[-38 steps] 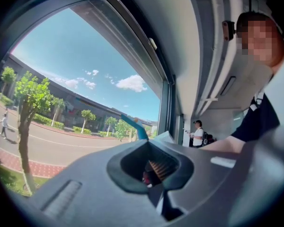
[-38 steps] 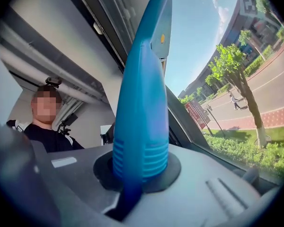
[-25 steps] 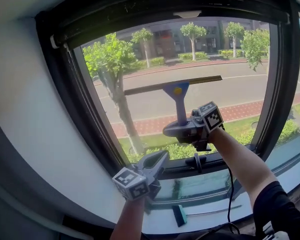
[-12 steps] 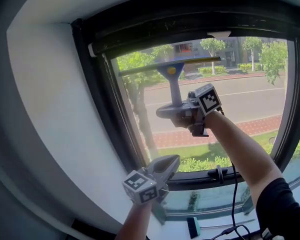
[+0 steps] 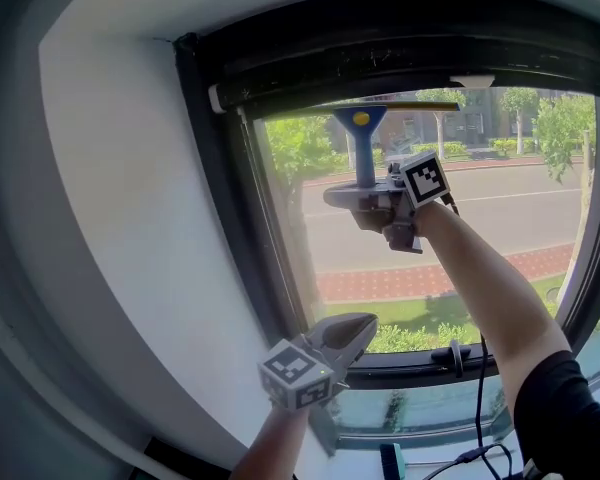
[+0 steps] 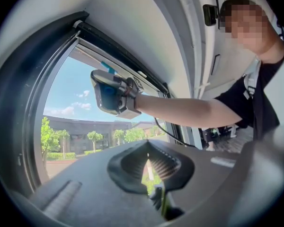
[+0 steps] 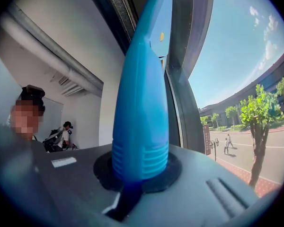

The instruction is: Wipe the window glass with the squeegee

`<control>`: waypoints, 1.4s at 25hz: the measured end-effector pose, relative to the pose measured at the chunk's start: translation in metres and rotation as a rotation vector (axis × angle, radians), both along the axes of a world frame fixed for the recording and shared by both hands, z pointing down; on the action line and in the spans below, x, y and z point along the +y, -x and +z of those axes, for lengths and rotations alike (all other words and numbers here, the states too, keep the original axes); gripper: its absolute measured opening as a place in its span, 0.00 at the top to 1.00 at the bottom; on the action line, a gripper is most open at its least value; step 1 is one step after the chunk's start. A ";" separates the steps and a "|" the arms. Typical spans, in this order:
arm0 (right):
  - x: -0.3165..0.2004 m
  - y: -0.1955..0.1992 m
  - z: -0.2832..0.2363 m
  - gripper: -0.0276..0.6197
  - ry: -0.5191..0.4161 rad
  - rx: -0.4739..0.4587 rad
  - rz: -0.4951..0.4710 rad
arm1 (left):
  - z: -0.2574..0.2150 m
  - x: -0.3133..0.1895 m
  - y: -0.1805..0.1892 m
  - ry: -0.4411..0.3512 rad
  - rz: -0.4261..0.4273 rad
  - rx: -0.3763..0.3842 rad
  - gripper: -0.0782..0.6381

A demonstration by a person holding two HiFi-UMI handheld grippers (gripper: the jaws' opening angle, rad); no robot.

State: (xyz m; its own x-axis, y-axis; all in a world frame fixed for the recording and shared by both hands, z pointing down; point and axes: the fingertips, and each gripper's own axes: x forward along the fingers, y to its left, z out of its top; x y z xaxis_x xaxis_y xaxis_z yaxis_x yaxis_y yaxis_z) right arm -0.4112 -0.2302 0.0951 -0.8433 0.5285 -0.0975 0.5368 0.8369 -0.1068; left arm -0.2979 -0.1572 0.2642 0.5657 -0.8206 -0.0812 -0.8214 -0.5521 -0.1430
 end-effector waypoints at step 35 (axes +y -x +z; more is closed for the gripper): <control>-0.009 0.008 0.100 0.95 0.030 0.129 0.019 | 0.019 -0.005 -0.002 0.039 0.020 0.060 0.89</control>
State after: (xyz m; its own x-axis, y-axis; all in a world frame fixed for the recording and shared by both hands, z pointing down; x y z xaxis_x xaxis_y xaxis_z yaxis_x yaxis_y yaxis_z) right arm -0.4196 -0.2397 0.1947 -0.8598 0.5107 -0.0031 0.5010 0.8422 -0.1991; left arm -0.2954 -0.1626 0.2833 0.5775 -0.8121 -0.0834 -0.8163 -0.5731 -0.0721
